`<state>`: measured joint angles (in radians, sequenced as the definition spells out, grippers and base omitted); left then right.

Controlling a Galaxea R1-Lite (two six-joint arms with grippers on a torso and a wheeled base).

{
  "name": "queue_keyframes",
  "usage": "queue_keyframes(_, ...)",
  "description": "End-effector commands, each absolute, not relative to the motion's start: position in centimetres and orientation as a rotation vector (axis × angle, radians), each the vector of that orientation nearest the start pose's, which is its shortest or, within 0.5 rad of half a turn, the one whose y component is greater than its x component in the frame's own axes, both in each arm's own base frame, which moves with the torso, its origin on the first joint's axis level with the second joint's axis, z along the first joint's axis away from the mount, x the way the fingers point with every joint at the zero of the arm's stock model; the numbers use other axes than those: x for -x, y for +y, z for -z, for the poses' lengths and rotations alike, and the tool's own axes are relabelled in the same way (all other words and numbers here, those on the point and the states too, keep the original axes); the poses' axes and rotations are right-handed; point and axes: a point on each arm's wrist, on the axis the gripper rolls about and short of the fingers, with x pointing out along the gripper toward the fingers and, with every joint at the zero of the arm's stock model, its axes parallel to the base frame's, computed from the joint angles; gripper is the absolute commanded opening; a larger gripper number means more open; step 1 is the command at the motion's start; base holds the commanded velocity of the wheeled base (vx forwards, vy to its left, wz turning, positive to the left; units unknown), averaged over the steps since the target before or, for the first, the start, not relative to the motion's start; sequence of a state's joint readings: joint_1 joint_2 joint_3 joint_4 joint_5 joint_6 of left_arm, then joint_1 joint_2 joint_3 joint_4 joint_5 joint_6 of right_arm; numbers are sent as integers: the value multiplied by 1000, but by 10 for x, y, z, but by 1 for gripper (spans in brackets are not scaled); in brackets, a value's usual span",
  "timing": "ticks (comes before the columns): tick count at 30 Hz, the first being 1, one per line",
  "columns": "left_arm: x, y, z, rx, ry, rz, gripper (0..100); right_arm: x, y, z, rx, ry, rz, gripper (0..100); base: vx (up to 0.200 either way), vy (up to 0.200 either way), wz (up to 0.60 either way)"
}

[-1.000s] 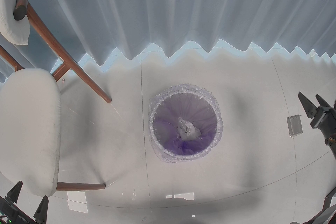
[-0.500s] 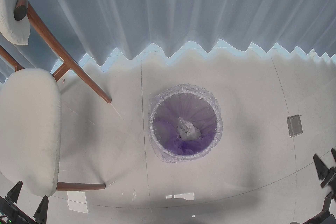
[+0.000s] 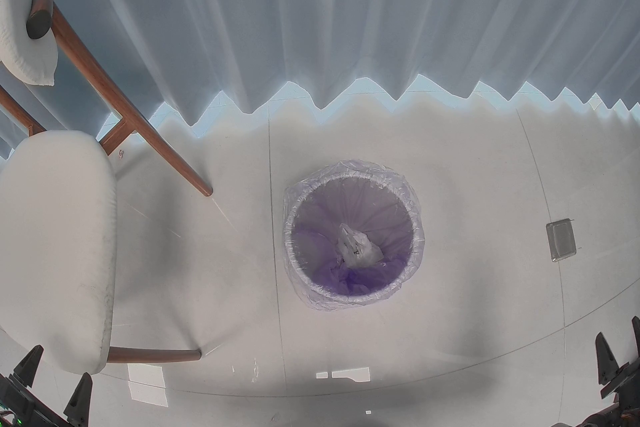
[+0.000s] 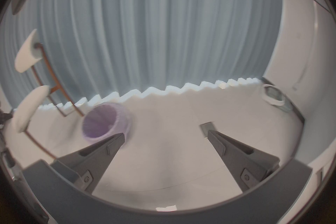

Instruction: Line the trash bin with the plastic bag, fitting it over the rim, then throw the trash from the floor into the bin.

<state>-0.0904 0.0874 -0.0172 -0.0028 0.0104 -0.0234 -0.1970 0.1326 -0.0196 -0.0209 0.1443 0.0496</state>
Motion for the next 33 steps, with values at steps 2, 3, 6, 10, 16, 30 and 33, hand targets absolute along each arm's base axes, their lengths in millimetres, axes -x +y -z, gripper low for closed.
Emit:
queue_keyframes(2,16,2,-78,20,87,79,100,16,9,-82,-22,24,422,100,0,0,0)
queue_keyframes(3,16,2,-78,20,87,79,100,15,10,-82,-3,39,371,100,0,0,0)
queue_keyframes(6,16,2,-78,19,87,79,100,9,8,-83,-9,141,304,100,0,0,0)
queue_keyframes(10,16,2,-78,19,87,79,100,-2,3,-84,-37,282,174,100,0,0,0)
queue_keyframes(16,16,2,-78,19,87,79,100,-4,3,-84,-9,309,-68,100,0,0,0)
queue_keyframes(30,16,2,-78,20,87,79,100,23,-2,-76,-49,-7,95,100,0,0,0)
queue_keyframes(33,16,2,-78,20,85,79,100,23,-2,-76,-37,-2,87,100,0,0,0)
